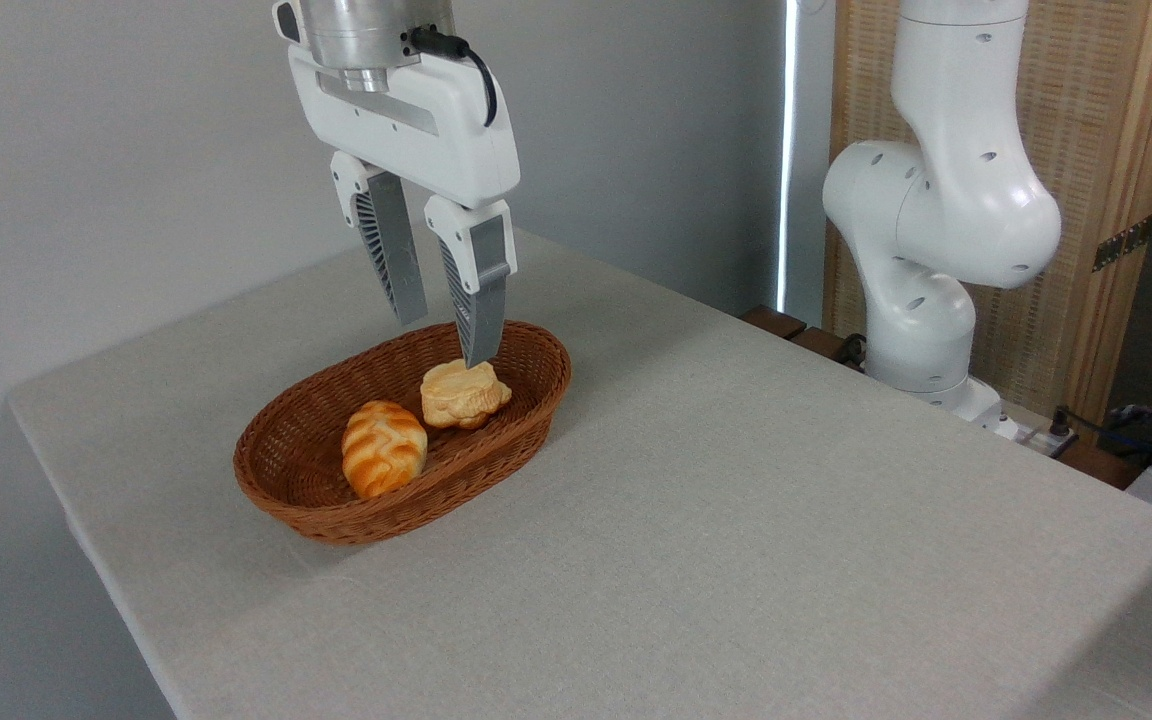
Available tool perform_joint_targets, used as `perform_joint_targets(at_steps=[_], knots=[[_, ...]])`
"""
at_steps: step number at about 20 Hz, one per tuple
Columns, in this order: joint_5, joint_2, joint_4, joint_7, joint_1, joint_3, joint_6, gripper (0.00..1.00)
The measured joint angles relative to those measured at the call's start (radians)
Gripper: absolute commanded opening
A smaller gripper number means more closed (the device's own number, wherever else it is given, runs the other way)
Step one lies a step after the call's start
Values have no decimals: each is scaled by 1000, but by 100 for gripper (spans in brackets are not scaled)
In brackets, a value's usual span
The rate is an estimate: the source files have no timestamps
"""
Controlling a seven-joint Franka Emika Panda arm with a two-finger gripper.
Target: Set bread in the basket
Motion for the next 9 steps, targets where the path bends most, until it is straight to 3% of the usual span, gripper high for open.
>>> perform_joint_targets(at_steps=[9], knots=[[0,-7,0,29,6,2,-15,100]])
